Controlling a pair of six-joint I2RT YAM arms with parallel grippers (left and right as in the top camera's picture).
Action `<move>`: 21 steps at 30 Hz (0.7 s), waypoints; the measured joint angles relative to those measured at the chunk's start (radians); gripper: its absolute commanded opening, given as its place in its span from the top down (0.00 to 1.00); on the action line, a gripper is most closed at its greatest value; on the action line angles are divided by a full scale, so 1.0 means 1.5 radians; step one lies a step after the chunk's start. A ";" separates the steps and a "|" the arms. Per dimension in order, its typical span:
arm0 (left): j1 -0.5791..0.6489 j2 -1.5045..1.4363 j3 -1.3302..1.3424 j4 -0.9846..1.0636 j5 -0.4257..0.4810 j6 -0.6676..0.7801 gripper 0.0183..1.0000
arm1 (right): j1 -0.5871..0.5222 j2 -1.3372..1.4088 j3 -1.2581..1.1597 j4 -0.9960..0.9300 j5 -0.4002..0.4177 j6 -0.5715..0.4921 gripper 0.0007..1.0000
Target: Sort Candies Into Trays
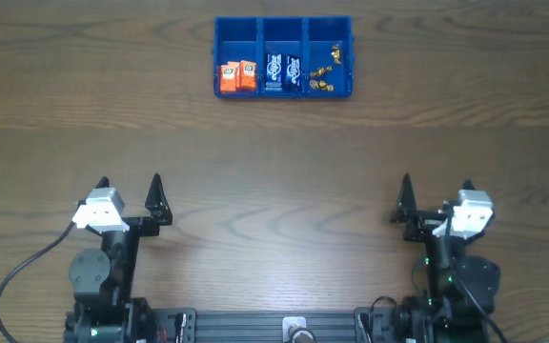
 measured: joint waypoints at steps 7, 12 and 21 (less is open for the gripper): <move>0.000 0.000 0.000 0.000 0.000 0.000 0.00 | 0.004 0.000 -0.087 0.051 -0.014 0.000 0.00; 0.000 0.000 0.000 0.000 0.000 0.000 0.00 | 0.004 0.000 -0.110 0.084 -0.016 0.000 0.00; 0.000 0.000 0.000 0.000 0.000 0.000 0.00 | 0.004 0.000 -0.111 0.099 -0.016 0.000 0.00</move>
